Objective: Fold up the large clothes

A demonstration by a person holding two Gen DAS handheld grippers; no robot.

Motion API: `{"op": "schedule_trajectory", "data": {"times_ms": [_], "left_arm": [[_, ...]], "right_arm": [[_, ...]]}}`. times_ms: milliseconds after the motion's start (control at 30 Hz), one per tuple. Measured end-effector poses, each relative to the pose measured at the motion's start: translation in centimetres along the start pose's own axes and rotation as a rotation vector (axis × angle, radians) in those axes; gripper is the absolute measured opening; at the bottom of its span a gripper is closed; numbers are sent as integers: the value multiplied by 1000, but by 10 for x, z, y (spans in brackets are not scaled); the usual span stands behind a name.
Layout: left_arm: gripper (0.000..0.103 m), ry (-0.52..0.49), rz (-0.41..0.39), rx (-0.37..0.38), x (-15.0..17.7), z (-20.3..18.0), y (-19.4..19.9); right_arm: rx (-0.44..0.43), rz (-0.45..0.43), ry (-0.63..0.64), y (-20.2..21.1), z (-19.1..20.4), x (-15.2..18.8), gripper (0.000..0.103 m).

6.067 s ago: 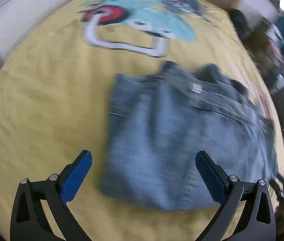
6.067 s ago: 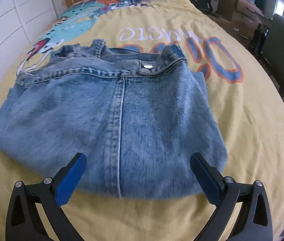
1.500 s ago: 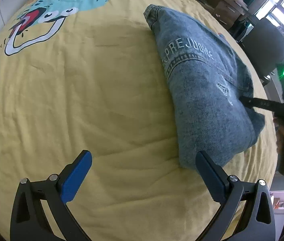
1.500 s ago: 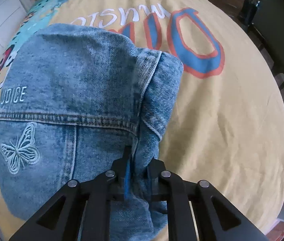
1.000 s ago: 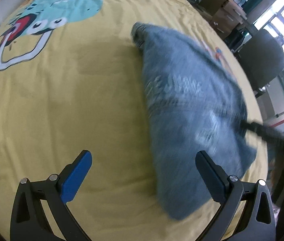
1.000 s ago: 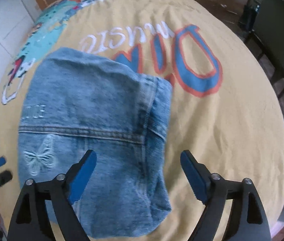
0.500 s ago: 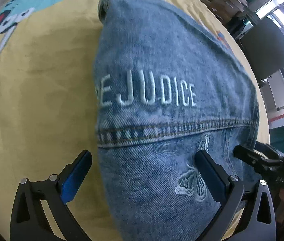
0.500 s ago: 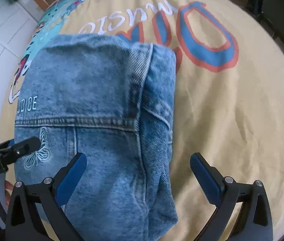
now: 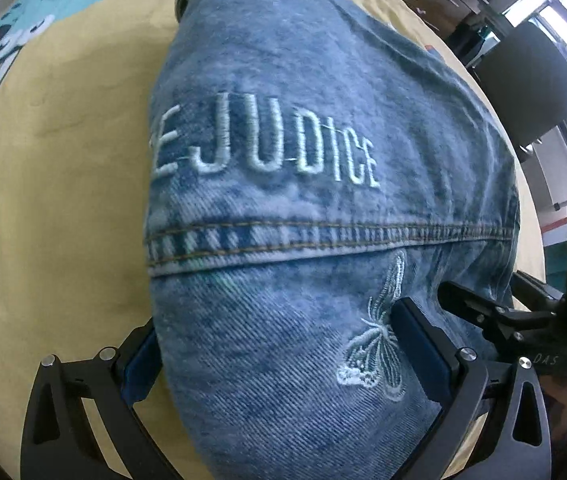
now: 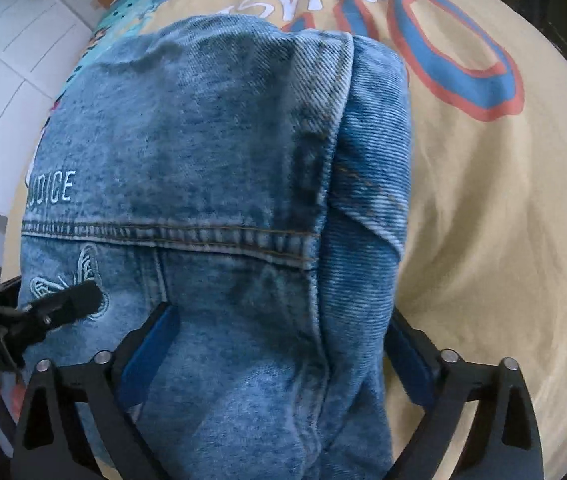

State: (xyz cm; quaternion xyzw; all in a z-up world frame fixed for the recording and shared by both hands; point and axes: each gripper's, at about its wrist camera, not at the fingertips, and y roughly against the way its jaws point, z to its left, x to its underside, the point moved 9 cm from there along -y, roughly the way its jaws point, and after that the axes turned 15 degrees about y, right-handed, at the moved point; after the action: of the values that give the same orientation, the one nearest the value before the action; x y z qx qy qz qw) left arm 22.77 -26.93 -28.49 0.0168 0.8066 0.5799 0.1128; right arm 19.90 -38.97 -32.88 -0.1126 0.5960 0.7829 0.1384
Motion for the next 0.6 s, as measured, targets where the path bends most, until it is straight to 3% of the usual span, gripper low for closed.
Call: {"op": "schedule_trajectory", "data": {"times_ms": [167,267,333,400,600], "left_arm": [[91,-19,28,24,10,-12,-4],[79,-49,11,19,14,-20,0],[66,-64,9,25,15,-27,3],[59,-71,5,34,16,-34,9],[44,-84,-15,77,17,-42,38]], "right_arm": [[-15,42,4,-7,13,-3,86],[-11,62,0,-5,8,-11,70],[10,51,-17,3,6,-14,48],[20,38,-17,11,10,-19,37],[74,20,23,41,19,-21,26]]}}
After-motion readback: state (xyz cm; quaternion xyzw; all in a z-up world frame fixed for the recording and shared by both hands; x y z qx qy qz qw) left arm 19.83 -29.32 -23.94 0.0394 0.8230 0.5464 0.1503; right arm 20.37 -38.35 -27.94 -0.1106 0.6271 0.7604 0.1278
